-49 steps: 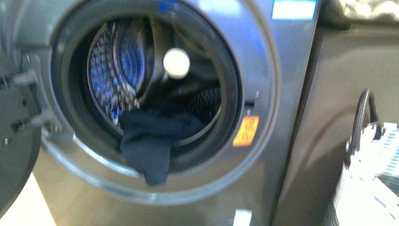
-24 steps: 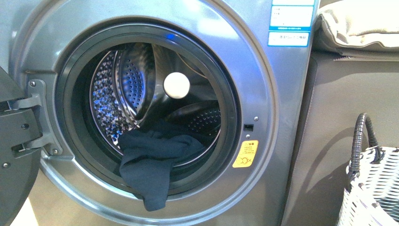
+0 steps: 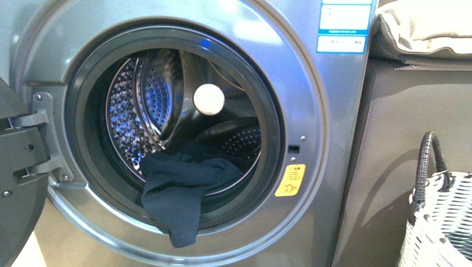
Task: Put clothes into washing machine
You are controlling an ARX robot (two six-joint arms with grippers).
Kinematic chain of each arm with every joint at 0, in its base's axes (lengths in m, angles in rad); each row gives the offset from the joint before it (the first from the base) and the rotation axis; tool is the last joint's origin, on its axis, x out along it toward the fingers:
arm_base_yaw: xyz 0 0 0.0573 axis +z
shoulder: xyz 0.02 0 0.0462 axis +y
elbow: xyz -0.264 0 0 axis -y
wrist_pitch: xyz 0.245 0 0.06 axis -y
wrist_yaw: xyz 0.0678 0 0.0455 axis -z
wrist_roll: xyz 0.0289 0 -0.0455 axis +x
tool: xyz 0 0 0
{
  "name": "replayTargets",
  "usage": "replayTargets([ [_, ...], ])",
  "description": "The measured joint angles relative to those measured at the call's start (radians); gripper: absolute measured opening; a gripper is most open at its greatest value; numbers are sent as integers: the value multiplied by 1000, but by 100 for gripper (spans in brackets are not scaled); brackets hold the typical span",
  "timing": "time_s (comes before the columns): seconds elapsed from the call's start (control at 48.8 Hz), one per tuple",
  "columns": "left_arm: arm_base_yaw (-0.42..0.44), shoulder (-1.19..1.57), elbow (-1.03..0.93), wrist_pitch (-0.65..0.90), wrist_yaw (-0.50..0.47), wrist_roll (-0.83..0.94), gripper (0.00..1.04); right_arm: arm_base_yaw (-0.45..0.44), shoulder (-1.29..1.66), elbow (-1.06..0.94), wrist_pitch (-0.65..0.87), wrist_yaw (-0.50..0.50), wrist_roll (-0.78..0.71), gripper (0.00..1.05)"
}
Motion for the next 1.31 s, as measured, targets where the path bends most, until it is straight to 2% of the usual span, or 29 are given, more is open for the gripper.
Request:
replayTargets([
  [0.226, 0, -63, 0, -65, 0, 0, 4, 0, 0, 0, 0, 0, 0, 2],
  [0.308, 0, -168, 0, -204, 0, 0, 4, 0, 0, 0, 0, 0, 0, 2],
  [0.349, 0, -200, 0, -226, 0, 0, 4, 0, 0, 0, 0, 0, 0, 2],
  [1.005, 0, -222, 0, -232, 0, 0, 4, 0, 0, 0, 0, 0, -1, 2],
  [1.148, 0, -222, 0, -232, 0, -1, 36, 0, 0, 0, 0, 0, -1, 36],
  [1.23, 0, -222, 0, -232, 0, -1, 50, 0, 0, 0, 0, 0, -1, 50],
  [1.312, 0, -222, 0, -232, 0, -1, 69, 0, 0, 0, 0, 0, -1, 67],
])
